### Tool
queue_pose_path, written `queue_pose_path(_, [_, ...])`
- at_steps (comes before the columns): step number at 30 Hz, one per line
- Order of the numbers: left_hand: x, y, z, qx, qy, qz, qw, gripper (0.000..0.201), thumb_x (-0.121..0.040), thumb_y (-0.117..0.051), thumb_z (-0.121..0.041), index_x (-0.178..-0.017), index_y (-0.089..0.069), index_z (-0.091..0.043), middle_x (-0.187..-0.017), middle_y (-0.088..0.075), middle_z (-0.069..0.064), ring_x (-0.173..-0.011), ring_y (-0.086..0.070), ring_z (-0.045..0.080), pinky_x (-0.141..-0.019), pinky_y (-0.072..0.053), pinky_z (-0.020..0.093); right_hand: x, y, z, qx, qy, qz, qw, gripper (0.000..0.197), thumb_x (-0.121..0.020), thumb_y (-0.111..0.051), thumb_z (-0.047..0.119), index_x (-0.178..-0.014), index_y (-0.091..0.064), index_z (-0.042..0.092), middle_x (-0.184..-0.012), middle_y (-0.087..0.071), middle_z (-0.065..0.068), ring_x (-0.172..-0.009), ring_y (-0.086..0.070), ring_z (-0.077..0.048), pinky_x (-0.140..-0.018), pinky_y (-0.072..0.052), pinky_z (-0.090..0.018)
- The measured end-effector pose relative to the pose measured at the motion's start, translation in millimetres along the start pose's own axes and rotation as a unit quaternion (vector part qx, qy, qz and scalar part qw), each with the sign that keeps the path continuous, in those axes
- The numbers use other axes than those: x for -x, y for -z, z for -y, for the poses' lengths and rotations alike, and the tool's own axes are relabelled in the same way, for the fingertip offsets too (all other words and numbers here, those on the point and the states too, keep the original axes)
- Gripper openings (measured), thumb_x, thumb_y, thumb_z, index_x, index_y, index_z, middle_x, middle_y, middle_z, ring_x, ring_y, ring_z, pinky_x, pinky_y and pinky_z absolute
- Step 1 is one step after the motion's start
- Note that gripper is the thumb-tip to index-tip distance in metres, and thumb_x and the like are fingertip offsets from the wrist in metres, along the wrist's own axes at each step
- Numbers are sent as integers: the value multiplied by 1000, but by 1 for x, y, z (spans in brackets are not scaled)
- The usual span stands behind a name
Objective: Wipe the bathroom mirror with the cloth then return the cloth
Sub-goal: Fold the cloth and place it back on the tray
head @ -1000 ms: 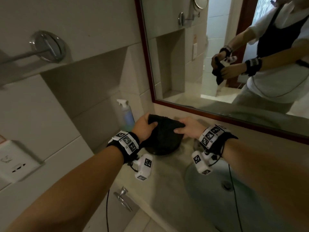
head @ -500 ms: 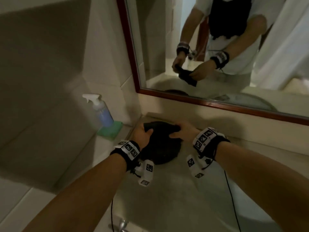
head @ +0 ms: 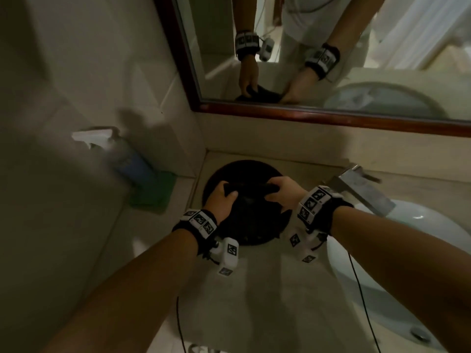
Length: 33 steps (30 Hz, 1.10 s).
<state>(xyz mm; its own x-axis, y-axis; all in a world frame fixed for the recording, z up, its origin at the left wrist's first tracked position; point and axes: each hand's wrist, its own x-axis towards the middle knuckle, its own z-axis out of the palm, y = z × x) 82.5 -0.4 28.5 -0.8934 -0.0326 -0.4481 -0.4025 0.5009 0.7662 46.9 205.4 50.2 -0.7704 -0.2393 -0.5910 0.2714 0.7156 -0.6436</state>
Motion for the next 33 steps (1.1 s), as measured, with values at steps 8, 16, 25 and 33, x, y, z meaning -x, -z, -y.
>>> queue_pose_path(8, [-29,-5,18,11,5,-43,999,23,-98,-55,-25,-114,-59,-10,-109,-64,8,-99,-61,24,-89,-51,36,-29,-17,-13,27,35,-56,997,35,-94,-63,17,-129,-58,16,-118,-62,-6,-82,-58,-12,-55,-44,-16])
queue_pose_path(16, [-56,2,10,-34,0,-58,998,22,-95,-60,-17,-114,-64,-6,-108,-67,9,-99,-62,26,-79,-45,27,-47,-12,-6,36,14,-80,996,35,-96,-60,13,-131,-57,10,-132,-58,-13,-115,-58,-29,-80,-40,-23])
queue_pose_path(25, [-77,-7,18,-104,-57,-79,990,34,-91,-63,-16,-124,-56,-9,-121,-60,13,-110,-57,29,-89,-47,33,-59,-15,-15,120,45,-144,981,37,-94,-58,15,-131,-53,17,-130,-51,-11,-114,-51,-32,-91,-47,-37])
queue_pose_path(33, [-71,-15,17,-382,-165,14,909,32,-88,-66,-32,-119,-63,-27,-142,-43,2,-128,-38,28,-100,-37,43,-55,-35,-16,331,205,-94,916,39,-81,-67,16,-120,-65,14,-124,-55,-18,-107,-51,-44,-82,-48,-48])
